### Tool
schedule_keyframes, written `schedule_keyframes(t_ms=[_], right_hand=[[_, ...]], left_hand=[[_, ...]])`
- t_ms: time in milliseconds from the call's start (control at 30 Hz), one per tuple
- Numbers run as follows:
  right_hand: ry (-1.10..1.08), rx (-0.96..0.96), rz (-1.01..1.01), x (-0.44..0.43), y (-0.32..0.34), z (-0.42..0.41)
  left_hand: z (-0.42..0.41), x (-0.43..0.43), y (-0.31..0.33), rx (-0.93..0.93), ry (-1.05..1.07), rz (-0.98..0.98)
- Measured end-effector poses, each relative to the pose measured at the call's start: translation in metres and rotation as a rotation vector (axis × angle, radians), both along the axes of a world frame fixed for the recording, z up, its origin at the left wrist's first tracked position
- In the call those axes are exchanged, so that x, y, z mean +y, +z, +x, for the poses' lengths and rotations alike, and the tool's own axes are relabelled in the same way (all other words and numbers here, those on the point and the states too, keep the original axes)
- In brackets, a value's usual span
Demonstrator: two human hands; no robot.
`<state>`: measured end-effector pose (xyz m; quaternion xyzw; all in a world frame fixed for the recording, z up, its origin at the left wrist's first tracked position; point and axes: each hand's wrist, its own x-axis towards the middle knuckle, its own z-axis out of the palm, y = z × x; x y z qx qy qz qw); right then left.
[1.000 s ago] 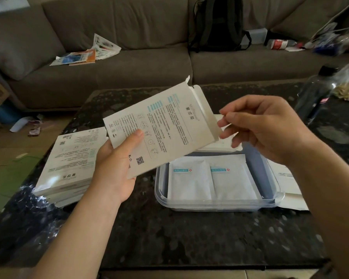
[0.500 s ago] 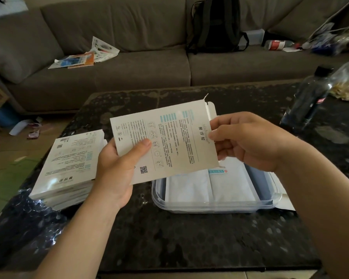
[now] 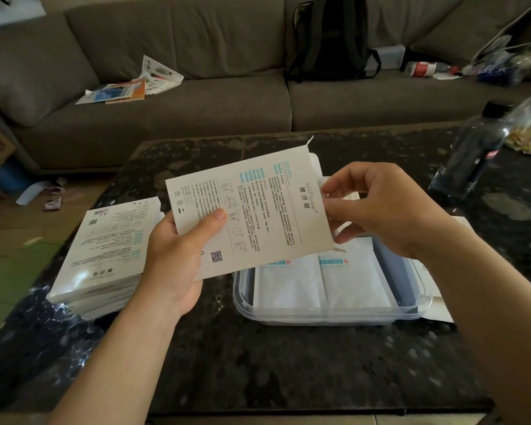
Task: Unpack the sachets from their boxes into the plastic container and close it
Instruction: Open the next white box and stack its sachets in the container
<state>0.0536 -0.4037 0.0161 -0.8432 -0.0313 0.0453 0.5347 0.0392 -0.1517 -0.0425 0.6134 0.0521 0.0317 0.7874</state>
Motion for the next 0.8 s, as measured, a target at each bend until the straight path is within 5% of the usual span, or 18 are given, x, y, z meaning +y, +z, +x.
schedule_keyframes(t_ms=[200,800], right_hand=[[-0.020,-0.049,-0.114,0.000,-0.009,0.004],[-0.359,-0.190,0.200,-0.030,0.004,0.009]], left_hand=[[0.000,0.002,-0.001,0.000,-0.016,0.023],[0.009,0.010,-0.001,0.077,0.286,-0.032]])
